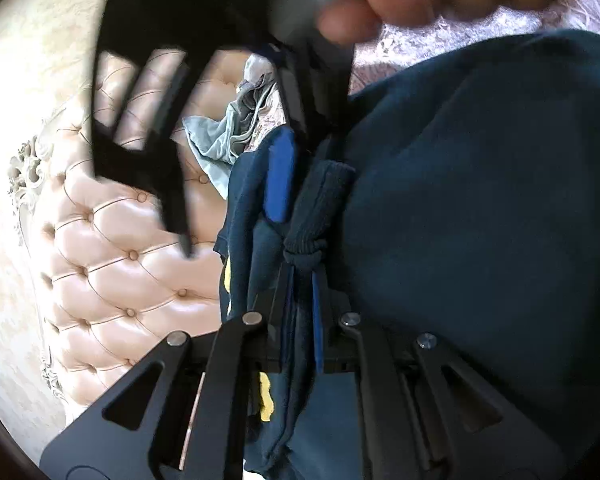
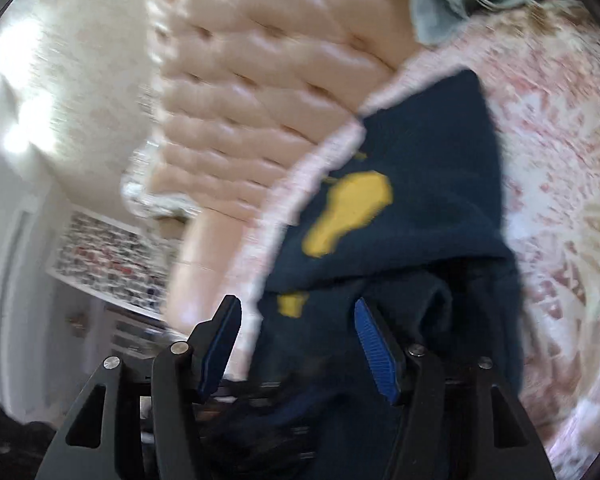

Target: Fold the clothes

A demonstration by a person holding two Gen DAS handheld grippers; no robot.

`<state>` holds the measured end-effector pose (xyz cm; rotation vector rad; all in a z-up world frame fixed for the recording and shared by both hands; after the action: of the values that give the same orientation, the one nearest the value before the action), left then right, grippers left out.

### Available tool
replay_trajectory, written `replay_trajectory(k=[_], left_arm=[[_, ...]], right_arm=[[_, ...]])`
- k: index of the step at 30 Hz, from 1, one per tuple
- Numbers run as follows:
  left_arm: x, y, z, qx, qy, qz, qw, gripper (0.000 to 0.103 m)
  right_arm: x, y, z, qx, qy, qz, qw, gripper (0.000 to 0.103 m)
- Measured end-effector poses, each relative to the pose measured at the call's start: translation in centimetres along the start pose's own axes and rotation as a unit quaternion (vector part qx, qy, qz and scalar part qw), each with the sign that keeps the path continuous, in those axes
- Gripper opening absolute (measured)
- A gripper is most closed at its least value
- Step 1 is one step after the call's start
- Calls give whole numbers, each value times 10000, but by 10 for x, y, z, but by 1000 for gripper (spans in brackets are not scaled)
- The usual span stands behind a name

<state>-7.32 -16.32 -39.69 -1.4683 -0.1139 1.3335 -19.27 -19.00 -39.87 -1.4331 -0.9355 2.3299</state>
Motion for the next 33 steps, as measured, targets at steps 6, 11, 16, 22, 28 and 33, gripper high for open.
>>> replay_trajectory(k=[6, 11, 16, 22, 28, 33], left_arm=[[7, -2, -13, -17, -108, 3, 9999, 9], [8, -20, -31, 19, -369, 284, 9989, 20], [-18, -51, -93, -143, -2089, 204, 9776, 50], [-83, -46, -170, 1226, -6690, -1854, 7092, 52], [-57, -30, -174, 1999, -8650, -2905, 3570, 52], [-54, -3, -181, 1965, -9100, -2778, 2368, 51]], right_arm=[[23, 11, -1, 95, -69, -825, 9965, 10], [27, 5, -3, 148, 11, -678, 9976, 10], [23, 4, -1, 247, 42, -610, 9978, 10], [21, 5, 0, 308, -23, -644, 9974, 10], [20, 4, 1, 316, -26, -604, 9977, 10], [19, 4, 2, 313, -23, -571, 9979, 10]])
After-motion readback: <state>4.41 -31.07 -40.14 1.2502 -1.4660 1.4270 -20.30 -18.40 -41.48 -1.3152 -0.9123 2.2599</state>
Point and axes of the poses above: each gripper's, at about its wrist camera, not at the fingertips, and y roughly the way its jaws point, x to its right, z to its top, the point moved 9 cm from there along y, roughly the way its jaws point, and after that the axes turned 15 degrees about -z, right-handed, at the moved point
